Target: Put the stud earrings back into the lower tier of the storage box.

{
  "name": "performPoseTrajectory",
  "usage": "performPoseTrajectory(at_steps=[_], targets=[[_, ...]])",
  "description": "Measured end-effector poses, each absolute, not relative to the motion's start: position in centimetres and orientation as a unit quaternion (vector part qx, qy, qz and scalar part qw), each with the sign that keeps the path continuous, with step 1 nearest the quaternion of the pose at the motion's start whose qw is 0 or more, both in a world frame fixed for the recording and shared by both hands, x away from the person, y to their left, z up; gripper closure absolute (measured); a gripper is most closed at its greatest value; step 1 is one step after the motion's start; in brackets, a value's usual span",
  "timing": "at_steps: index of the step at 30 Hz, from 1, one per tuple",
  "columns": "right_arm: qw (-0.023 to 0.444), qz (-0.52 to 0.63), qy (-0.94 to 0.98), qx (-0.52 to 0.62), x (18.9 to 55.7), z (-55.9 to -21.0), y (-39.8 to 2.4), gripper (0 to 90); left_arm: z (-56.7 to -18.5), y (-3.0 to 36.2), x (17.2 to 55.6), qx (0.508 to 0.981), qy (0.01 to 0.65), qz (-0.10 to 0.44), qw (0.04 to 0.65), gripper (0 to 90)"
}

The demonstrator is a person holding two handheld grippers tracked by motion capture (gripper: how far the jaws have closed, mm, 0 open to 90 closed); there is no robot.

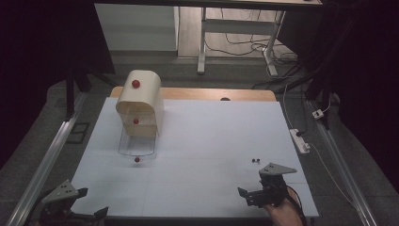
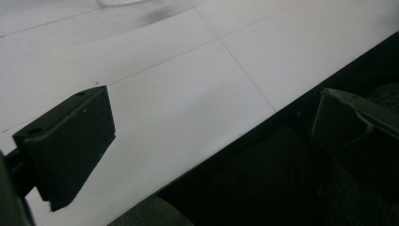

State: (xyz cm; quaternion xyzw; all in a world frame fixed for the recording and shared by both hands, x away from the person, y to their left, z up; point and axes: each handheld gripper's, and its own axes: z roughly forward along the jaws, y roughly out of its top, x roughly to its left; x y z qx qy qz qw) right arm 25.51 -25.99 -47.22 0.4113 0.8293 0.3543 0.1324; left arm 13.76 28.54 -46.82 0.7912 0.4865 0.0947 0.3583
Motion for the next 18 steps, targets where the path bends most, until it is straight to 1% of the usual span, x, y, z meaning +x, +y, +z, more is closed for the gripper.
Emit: performPoseTrajectory(at_steps=[4, 18], targets=[[0.137, 0.338, 0.836, 0.41, 26.5, -47.5, -26.2, 0.0, -46.9, 28.6, 13.8, 0.789, 0.491, 0.094, 0.358, 0.0], [0.131, 0.309, 0.849, 0.409, 30.0, -48.6, -27.2, 0.0, -46.9, 28.6, 13.9, 0.789, 0.491, 0.092, 0.357, 0.0]])
